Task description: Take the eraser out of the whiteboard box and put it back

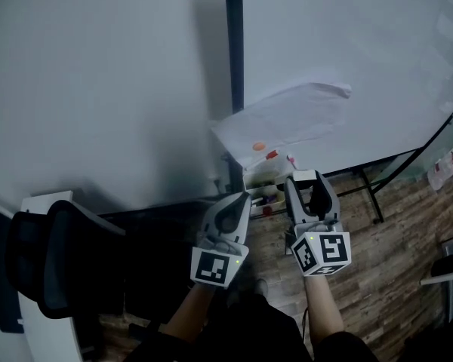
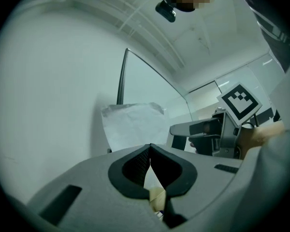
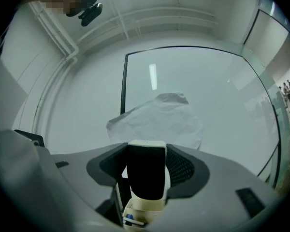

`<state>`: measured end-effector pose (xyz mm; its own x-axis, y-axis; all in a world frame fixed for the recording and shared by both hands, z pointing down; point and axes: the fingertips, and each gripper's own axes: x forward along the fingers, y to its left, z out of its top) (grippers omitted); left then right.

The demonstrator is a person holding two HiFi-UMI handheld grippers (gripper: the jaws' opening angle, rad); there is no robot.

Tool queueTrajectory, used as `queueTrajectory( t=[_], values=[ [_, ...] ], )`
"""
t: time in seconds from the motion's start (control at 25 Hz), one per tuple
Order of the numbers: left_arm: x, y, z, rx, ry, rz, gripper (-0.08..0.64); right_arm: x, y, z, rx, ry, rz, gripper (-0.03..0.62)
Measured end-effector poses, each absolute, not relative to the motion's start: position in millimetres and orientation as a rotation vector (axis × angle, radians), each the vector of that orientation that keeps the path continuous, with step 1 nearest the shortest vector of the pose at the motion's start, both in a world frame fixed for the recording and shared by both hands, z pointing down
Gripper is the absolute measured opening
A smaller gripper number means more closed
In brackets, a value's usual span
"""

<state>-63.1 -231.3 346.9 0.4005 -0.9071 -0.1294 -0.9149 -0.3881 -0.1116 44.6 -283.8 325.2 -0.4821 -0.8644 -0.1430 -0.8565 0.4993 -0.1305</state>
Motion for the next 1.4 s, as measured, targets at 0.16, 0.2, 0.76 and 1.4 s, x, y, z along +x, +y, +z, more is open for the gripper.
queueTrajectory(
  t=[0.16,0.2,0.76,1.4],
  values=[
    [-60.3,-211.5,326.9,-2.46,1.606,0.096,0.005,51.3,-256.0,299.6,-1.454,2.521,0.017,0.236],
    [-59.9,-206.6,323.5,-2.455,1.598,0.101,0.005,53.0,-249.6,295.0,-1.449,2.512,0.033,0.236],
    [-57.5,-182.0,307.5,-2.423,1.546,0.143,0.005,60.1,-219.5,280.4,-1.445,2.482,0.085,0.236],
    [-58.6,-189.3,319.7,-2.443,1.58,0.129,0.005,63.3,-222.7,288.3,-1.46,2.491,0.073,0.233]
  ],
)
